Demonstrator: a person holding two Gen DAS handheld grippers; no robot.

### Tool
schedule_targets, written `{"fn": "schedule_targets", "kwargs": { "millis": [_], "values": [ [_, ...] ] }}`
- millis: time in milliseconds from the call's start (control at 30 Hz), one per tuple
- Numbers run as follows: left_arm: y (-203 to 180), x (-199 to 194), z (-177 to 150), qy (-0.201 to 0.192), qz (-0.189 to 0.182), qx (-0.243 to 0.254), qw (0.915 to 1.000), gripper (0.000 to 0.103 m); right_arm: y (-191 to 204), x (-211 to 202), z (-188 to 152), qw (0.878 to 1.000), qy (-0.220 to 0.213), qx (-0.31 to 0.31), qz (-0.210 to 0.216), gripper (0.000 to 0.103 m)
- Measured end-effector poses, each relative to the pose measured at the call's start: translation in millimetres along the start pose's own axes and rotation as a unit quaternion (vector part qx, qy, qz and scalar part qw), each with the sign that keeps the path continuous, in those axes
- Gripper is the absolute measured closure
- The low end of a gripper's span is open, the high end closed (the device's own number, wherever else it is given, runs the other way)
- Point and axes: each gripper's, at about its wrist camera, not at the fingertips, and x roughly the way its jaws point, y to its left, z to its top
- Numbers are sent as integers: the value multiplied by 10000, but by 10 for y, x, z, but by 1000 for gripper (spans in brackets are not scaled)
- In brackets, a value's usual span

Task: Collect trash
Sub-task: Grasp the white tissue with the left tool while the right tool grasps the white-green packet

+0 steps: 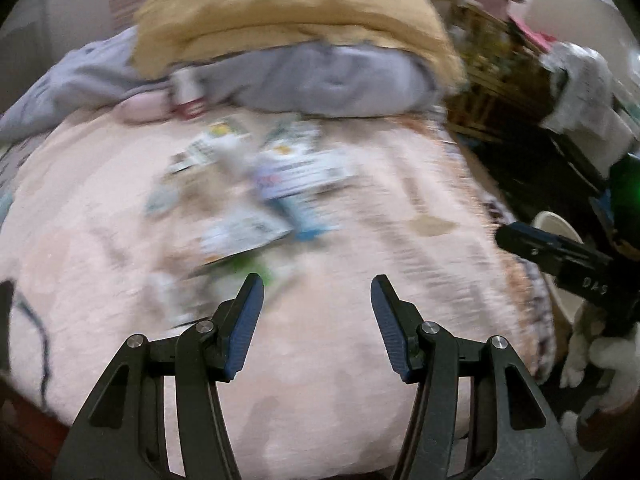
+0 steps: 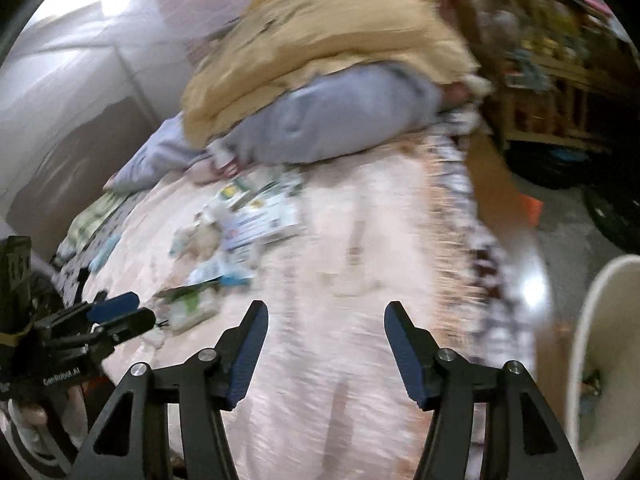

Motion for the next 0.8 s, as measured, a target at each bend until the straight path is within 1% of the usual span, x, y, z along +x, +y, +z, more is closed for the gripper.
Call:
{"fn": "schedule_targets", "kwargs": {
  "millis": [33,133,233,333,467,533,567,600,633,733,800],
  "values": [
    [173,-12,-49,21,98,-136,9999,49,69,46,1,10000,37,-56,48,45],
    [505,-10,-173,104,293,-404,9987,49,309,212,2,9993,164,-262,212,45],
    [727,46,-282,196,455,-640,9967,48,541,389,-12,9979,318,-461,337,45],
    [895,237,-341,336,582,-850,9941,48,764,573,-37,9951,493,-695,510,44],
    [1043,523,-333,476,487,-1073,9919,49,1021,844,-95,9904,703,-989,662,40],
    [1091,702,-345,607,300,-1090,9917,50,1111,958,-118,9881,797,-1113,702,39],
    [1101,759,-347,703,215,-1100,9912,53,1151,1013,-121,9873,828,-1158,702,39],
    [1125,809,-369,790,100,-1144,9902,71,1184,1054,-122,9865,853,-1200,717,38],
    [1153,822,-385,828,6,-1178,9896,78,1208,1081,-124,9858,871,-1231,744,37],
    [1268,716,-397,779,-291,-1300,9880,82,1296,1184,-110,9829,916,-1356,842,34],
    [1343,574,-380,661,-364,-1342,9881,83,1378,1287,-112,9802,973,-1449,930,32]
  ]
}}
